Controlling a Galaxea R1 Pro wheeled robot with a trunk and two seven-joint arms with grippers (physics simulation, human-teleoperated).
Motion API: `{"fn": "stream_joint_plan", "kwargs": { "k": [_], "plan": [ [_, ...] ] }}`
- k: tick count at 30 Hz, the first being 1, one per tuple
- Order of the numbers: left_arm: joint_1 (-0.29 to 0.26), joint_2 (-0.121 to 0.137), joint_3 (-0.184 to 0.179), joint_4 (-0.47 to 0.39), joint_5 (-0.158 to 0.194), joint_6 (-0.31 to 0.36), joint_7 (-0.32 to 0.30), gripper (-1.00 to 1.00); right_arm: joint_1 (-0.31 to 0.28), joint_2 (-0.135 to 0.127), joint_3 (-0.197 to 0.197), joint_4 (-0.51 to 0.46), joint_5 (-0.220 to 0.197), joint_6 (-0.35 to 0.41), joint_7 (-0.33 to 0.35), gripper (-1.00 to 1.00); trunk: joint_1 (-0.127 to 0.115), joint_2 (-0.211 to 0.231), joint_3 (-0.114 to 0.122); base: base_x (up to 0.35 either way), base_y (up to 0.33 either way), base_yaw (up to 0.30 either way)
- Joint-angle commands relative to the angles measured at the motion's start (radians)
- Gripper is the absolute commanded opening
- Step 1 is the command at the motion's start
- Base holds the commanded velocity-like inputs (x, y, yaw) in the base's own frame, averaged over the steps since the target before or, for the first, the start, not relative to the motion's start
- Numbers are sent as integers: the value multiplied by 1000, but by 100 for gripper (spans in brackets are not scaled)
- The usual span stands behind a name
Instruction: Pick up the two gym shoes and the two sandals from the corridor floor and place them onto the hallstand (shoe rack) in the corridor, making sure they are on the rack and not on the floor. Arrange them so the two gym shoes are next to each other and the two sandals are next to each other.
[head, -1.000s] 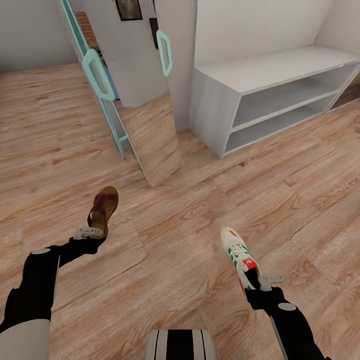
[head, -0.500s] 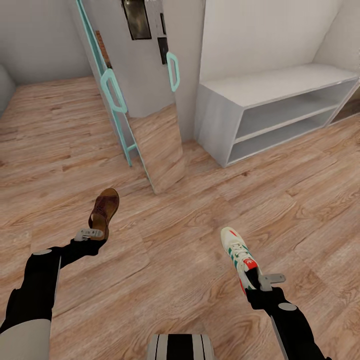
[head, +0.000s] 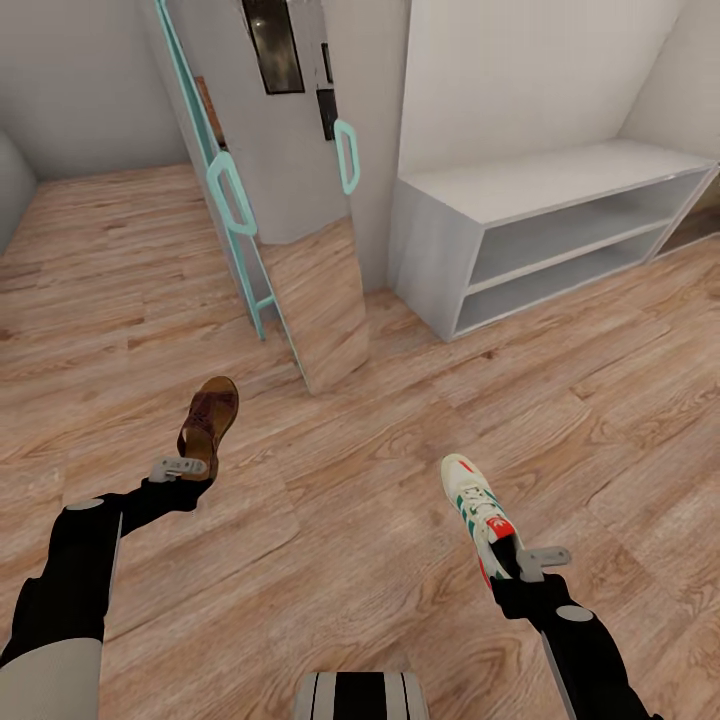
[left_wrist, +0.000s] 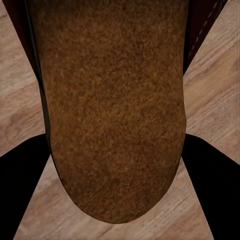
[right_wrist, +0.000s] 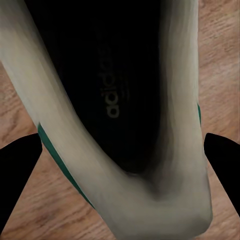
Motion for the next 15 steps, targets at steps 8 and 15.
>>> {"fn": "stream_joint_plan", "kwargs": {
  "k": [8, 15],
  "plan": [
    [-1, 0, 2, -1, -7, 3, -9, -100, 0, 1, -2, -1, 10, 3, 10, -100, 2, -1, -7, 0, 0, 0],
    [-1, 0, 2, -1, -6, 3, -9, -100, -1, 1, -2, -1, 10, 3, 10, -100, 5, -3, -23, 0, 0, 0]
  ]
}}
